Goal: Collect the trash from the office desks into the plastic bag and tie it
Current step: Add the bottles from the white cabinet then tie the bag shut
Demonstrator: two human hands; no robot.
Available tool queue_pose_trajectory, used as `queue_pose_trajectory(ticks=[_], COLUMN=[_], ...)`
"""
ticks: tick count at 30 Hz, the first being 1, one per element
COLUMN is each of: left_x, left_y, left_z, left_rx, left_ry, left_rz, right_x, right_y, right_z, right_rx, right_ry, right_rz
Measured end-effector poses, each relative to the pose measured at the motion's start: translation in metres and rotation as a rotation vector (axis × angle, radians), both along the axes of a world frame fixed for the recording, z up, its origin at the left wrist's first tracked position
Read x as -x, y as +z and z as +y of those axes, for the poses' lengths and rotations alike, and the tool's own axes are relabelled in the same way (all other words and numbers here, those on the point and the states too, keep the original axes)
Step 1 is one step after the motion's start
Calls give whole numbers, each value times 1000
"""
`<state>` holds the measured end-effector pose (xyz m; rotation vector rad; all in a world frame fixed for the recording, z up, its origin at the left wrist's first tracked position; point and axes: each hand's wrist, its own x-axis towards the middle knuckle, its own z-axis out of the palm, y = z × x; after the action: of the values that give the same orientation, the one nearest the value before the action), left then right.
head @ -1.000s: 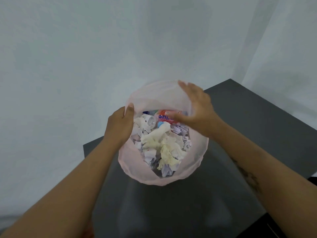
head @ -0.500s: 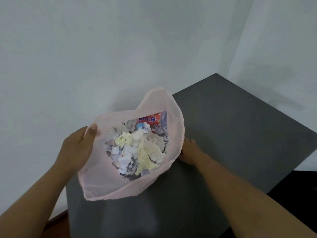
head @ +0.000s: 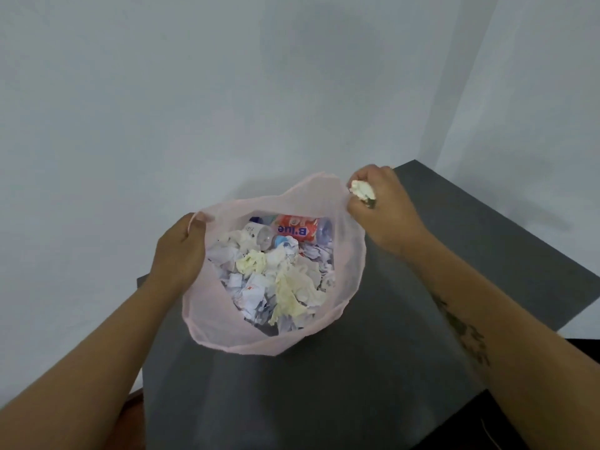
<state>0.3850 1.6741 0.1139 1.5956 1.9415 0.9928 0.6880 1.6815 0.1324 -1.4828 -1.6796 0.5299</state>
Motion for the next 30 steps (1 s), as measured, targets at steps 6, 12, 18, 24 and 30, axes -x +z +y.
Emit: queue_pose_trajectory(ticks=[6,12,18,24,30], left_x=[13,39,79,109,97], left_y=[10,20,96,148,167], left_z=[8,10,45,53,51], left_rx=[6,-18,-205,-262,-272], left_ry=[48,125,188,275,203], left_rz=[-22,25,252,241,175], right_x=[54,28,21,34,20], right_y=[-11,-65,22,88,109], right_z=[-16,7,65,83,62], right_rx=[105,786,395,237,187], right_ry=[66,-207,-258,-219,-318], right_rz=[-590,263,339,251,261])
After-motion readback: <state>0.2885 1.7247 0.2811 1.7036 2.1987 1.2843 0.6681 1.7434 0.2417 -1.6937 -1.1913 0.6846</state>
